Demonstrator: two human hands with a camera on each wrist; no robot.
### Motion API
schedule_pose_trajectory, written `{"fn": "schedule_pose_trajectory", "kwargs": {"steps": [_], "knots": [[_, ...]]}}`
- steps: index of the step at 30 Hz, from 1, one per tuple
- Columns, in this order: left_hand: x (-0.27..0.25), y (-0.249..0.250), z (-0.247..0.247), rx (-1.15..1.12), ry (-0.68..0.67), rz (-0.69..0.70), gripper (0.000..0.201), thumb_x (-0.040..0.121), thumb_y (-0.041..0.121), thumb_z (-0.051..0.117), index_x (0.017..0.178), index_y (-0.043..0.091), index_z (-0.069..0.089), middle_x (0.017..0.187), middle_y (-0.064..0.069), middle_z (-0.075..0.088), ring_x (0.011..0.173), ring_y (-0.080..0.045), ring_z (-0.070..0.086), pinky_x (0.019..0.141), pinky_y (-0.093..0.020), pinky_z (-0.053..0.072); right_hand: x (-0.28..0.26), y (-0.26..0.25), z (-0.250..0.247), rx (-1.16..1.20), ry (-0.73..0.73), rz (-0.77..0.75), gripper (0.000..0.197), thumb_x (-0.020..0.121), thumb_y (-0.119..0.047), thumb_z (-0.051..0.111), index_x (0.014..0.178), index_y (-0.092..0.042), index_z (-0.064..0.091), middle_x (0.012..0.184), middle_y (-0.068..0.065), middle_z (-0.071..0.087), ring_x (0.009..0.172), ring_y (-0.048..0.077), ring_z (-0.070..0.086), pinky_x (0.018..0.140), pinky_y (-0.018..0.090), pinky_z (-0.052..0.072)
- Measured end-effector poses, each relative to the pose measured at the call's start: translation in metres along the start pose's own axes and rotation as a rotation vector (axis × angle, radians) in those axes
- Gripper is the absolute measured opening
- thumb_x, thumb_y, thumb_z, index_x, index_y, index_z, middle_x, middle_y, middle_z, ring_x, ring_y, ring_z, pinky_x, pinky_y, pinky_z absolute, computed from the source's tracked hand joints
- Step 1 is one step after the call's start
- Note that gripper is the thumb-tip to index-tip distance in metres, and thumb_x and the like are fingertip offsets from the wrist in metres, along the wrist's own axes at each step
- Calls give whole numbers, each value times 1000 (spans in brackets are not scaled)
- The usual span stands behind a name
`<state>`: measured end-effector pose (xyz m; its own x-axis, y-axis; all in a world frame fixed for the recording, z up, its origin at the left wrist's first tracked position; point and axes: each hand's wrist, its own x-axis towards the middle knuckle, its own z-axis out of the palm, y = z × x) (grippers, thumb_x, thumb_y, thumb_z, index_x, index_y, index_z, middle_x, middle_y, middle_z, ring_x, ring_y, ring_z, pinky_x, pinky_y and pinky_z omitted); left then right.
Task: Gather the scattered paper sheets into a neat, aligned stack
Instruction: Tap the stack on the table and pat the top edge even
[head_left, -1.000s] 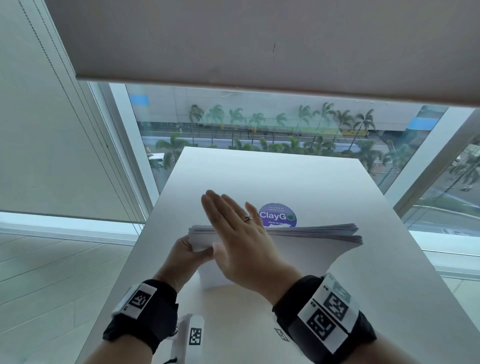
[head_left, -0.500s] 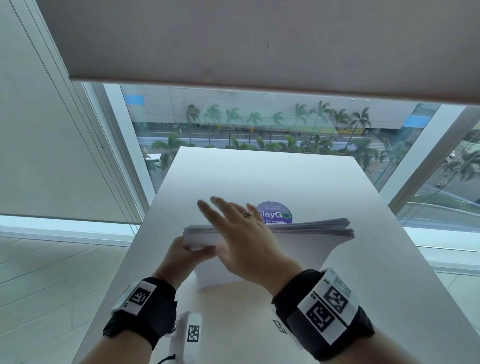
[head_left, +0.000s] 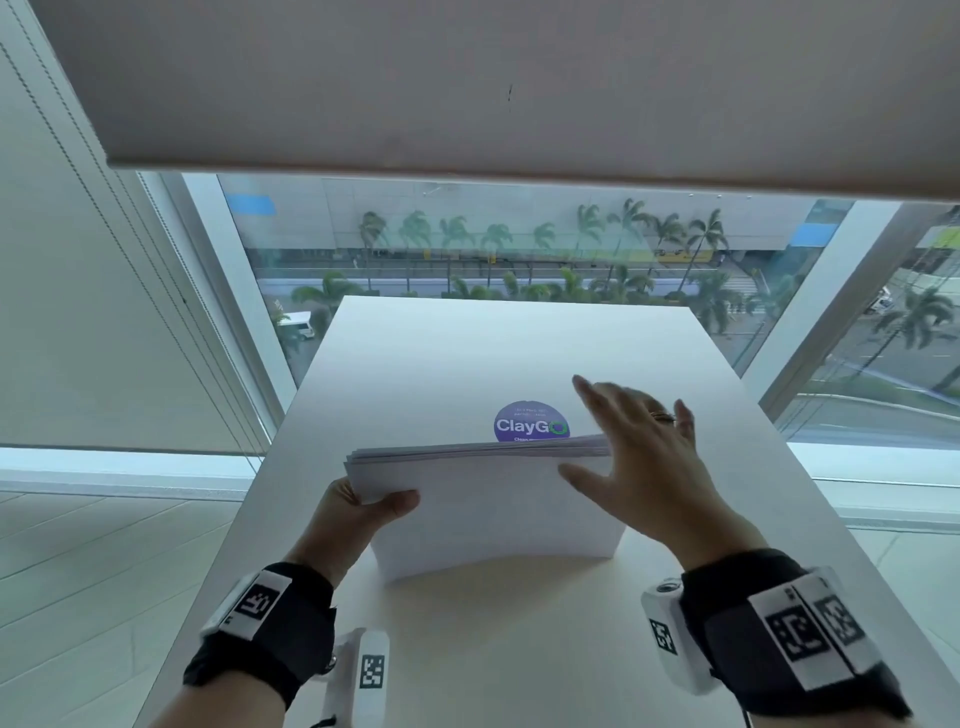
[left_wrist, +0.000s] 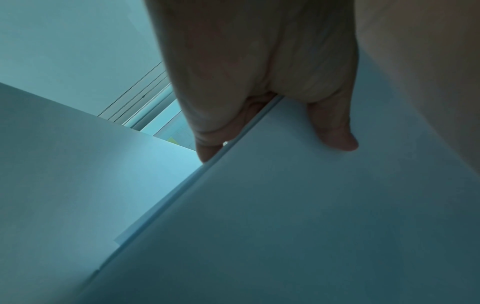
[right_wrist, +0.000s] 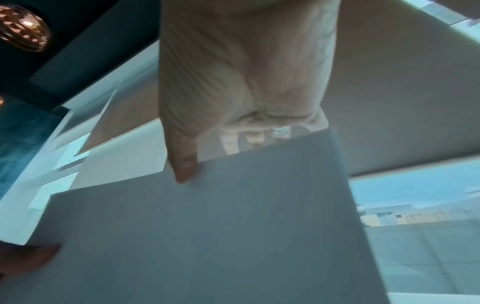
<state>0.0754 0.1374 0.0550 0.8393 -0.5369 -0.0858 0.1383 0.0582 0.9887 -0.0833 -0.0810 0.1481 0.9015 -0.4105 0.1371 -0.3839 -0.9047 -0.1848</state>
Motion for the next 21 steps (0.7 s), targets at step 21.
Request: {"fn": "schedule_pose_trajectory", "kwargs": {"steps": [21], "knots": [[-1,-5,-3,-30,-29,-11,43,28,29,84,70,21,78,72,5,76,69,-6,69,65,-15,55,-20,57,68,1405,-36,328,61,58,-3,69,113,-23,53,108,-1,65,105,19,58,81,23,46]]}}
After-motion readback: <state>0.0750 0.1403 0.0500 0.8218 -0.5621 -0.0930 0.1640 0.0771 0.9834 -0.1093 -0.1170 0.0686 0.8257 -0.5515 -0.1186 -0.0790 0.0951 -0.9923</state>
